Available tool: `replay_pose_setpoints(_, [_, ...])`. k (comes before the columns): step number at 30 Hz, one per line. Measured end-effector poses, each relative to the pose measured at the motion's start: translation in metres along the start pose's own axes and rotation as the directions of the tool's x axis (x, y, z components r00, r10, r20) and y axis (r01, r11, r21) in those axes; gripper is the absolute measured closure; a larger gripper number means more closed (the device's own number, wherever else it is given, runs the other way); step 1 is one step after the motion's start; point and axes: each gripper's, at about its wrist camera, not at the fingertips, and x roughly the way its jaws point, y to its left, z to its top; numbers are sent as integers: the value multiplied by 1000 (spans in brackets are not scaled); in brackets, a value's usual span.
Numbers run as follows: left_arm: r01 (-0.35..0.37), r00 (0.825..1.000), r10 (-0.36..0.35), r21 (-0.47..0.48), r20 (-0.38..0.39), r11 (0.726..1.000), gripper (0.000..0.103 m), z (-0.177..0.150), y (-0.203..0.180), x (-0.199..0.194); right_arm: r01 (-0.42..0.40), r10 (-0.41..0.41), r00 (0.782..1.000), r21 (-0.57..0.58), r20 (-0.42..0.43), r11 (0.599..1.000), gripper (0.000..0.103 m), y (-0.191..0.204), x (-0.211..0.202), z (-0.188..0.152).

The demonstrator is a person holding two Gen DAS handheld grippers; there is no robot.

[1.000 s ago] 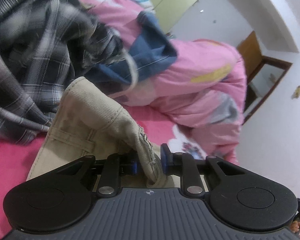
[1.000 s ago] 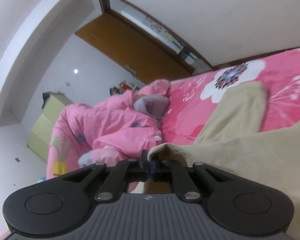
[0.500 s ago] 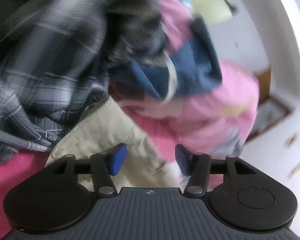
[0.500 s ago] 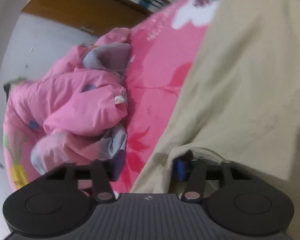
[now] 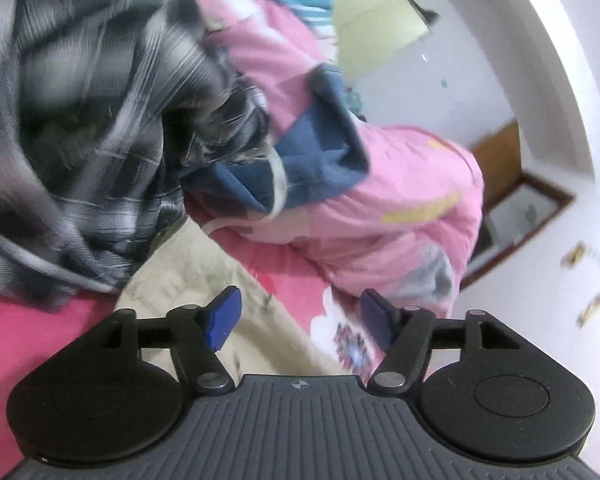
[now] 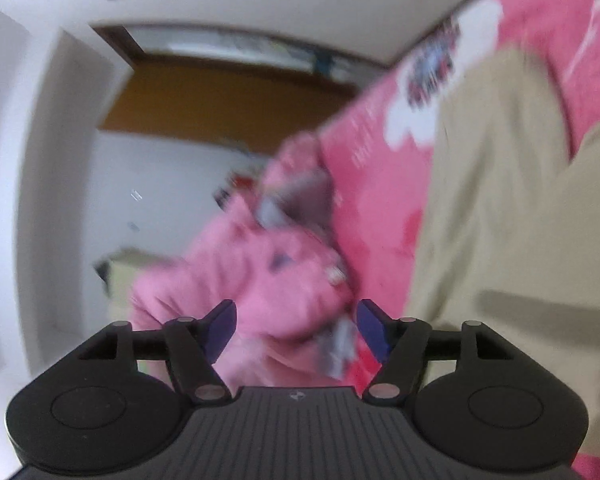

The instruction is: Fold clothes

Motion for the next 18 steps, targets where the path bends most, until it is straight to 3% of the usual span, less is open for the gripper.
replay_pose_setpoints(2, [-5,999,6,31,-38,999,33,-8,-3,-16,-21,21,1000,-8,-2,1000,31,6,-22,0])
replay_pose_setpoints(5, [-19,996,24,55,-91,998,32,-22,-2,-34,26,-33,989,-50,-144,998,29,11,-37,-24])
replay_pose_setpoints(8, [-50,987,57,51,-151,997,31,-48,7,-51,87,-101,945,-58,-310,994,28,-2,-43,-64])
replay_pose_setpoints(13, [-119,970,114,-8,-215,993,31,-84,30,-46,160,-163,846,-48,-507,986,27,-38,-39,-131])
replay_pose_setpoints(15, [-157,967,152,-10,-207,987,32,-88,38,-34,177,-181,831,-58,-526,982,27,-45,-31,-146])
replay_pose_setpoints(18, [-172,972,172,13,-163,985,32,-85,40,-17,189,-205,833,-83,-514,978,31,-50,-9,-156])
